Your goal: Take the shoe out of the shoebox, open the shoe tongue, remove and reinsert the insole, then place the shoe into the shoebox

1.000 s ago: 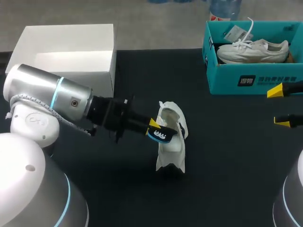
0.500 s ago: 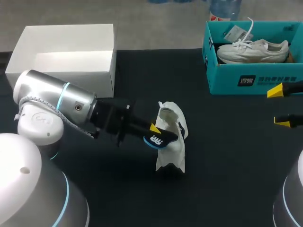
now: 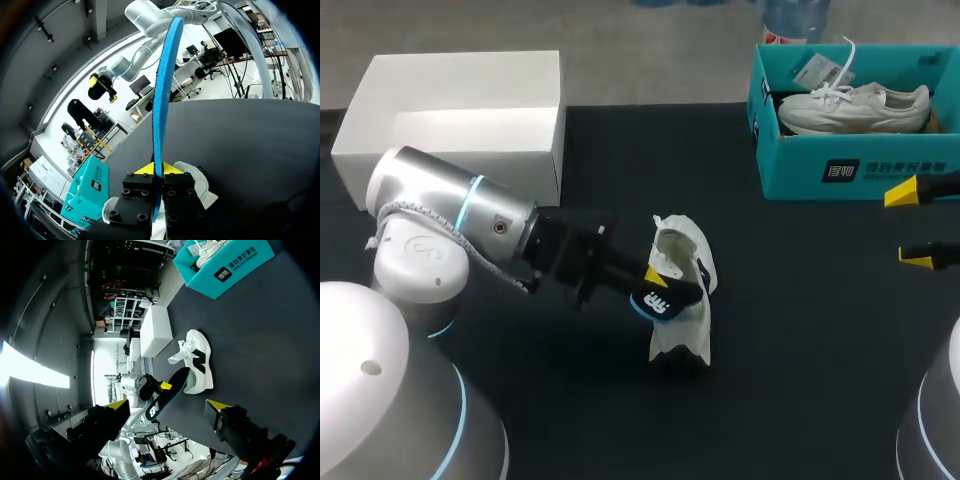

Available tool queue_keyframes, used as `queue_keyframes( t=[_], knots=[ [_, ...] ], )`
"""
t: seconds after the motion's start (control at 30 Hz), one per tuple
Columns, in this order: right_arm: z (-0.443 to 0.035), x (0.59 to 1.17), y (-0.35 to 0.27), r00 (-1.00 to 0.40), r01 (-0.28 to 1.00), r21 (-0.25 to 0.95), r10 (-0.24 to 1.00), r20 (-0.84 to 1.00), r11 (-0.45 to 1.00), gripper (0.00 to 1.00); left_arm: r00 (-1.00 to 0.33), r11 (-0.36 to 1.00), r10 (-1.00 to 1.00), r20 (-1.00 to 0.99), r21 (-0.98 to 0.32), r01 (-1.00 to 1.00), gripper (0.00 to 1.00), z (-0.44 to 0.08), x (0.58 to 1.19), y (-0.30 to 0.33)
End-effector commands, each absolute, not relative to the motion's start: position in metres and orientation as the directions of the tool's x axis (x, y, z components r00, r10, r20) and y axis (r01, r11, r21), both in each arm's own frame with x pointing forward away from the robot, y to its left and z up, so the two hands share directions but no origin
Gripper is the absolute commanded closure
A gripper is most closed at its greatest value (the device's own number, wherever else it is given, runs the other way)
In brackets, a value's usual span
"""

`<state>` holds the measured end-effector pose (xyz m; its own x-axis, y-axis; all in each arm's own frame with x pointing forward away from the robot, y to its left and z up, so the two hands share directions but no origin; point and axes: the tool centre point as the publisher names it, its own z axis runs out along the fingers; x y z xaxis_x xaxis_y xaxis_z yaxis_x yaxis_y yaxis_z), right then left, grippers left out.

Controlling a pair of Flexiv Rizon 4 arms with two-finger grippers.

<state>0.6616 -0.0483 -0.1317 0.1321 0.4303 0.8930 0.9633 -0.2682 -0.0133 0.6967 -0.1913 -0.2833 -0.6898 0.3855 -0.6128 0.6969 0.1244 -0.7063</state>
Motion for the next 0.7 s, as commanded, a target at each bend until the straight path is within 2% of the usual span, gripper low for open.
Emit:
queue_keyframes(
  t=[0.03, 0.7],
  knots=[
    [-0.131, 0.657, -0.048, 0.135, 0.961, -0.012, 0.433, 0.891, -0.275, 0.00, -0.691, 0.124, 0.389, -0.610, -0.708, 0.695, 1.00, -0.284, 0.697, -0.196],
    [-0.131, 0.657, -0.048, 0.135, 0.961, -0.012, 0.433, 0.891, -0.275, 0.00, -0.652, 0.044, 0.362, -0.666, -0.687, 0.726, 1.00, -0.246, 0.676, -0.192]
  ],
)
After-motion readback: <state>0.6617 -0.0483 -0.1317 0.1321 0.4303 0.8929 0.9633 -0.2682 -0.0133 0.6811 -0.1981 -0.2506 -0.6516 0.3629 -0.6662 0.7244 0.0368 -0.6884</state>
